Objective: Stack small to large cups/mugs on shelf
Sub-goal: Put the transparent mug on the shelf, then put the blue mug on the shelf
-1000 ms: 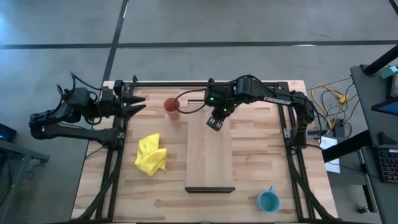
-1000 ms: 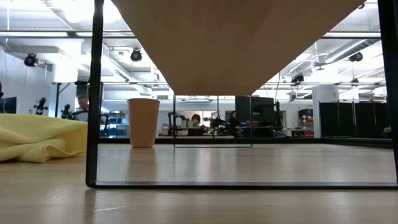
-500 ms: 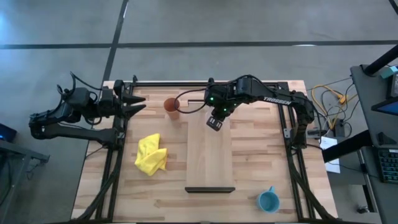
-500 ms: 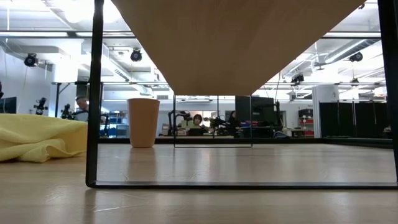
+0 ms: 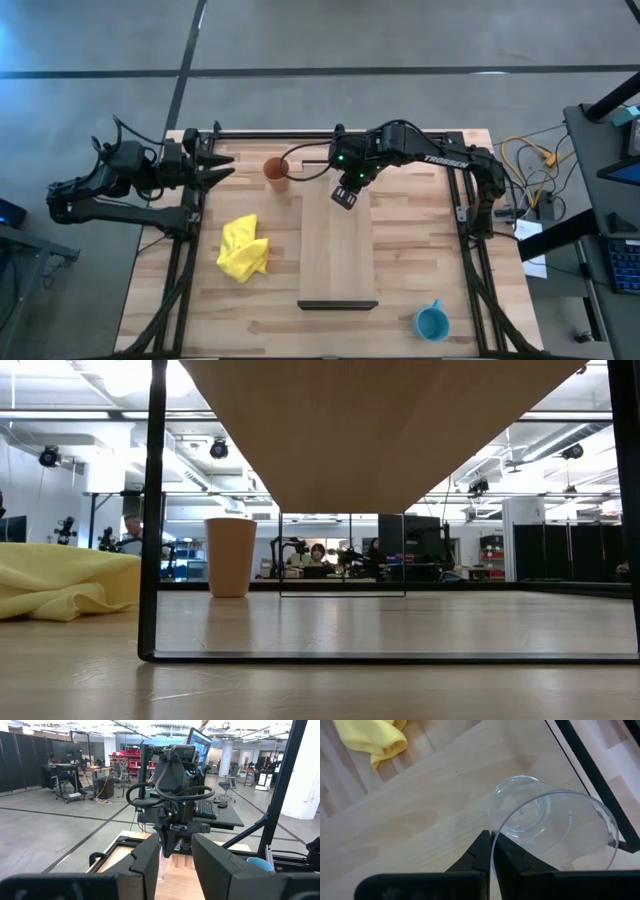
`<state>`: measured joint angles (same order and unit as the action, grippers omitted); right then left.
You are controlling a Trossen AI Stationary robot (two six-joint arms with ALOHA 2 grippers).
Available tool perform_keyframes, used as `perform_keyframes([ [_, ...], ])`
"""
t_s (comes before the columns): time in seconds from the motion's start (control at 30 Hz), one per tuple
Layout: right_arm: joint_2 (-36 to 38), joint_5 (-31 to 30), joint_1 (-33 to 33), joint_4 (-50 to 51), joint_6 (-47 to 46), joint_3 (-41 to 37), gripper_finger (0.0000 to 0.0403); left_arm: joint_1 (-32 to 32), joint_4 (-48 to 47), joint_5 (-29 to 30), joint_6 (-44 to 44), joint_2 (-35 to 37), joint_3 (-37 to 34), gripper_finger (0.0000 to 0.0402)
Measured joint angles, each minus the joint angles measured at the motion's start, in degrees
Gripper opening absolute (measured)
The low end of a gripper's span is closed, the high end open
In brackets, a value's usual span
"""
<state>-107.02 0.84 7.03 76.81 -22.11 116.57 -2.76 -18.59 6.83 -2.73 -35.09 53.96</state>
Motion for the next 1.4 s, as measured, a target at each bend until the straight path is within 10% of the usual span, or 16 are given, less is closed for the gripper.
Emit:
perform_keyframes([
  [0.77, 0.17, 1.05, -0.02, -2.12, 0.03, 0.02, 0.0096, 0.00, -0.04, 0.00, 0.00, -0.02, -0.22, 0.0102],
  [1.4, 0.57, 2.61, -0.99, -2.25, -0.46, 0.15, 0.0083, 0.02, -2.88, 0.04, 0.00, -0.65, -0.25, 0.0102],
])
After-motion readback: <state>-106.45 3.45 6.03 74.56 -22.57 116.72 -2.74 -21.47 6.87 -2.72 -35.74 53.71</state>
